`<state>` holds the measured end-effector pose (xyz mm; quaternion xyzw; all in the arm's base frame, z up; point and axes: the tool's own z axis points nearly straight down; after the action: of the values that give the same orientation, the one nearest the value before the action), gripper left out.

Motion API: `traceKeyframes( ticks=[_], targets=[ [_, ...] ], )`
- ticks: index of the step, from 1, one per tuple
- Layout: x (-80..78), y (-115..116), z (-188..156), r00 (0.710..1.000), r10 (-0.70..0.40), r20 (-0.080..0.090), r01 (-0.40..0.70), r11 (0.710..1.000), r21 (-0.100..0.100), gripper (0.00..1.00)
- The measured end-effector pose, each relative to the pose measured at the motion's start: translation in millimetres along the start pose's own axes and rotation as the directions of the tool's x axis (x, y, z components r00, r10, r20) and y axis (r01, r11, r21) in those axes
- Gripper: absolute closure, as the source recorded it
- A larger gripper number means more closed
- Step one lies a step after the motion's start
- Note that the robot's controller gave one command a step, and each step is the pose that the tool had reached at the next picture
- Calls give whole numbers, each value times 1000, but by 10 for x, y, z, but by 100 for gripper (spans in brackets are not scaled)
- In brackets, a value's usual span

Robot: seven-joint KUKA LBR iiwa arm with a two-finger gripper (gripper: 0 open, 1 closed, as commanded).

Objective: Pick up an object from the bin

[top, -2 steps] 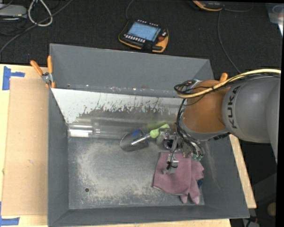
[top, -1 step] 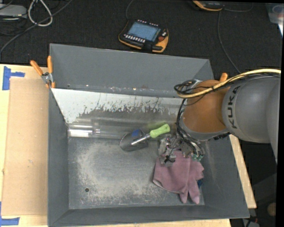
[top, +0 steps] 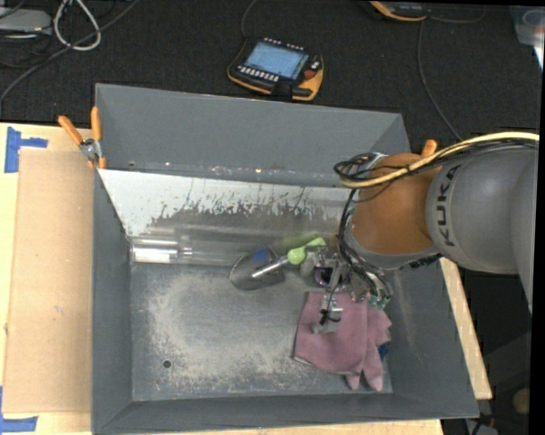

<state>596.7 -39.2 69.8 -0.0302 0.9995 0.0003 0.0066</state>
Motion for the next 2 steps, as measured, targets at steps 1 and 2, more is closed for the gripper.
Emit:
traceKeyframes(
  ticks=[1,2],
  targets=[
    [0,-1,1,1000,0,0,0,1000,0,0],
    [-18,-47,-49,1000,10,0,-10,1000,-2,100]
  ],
)
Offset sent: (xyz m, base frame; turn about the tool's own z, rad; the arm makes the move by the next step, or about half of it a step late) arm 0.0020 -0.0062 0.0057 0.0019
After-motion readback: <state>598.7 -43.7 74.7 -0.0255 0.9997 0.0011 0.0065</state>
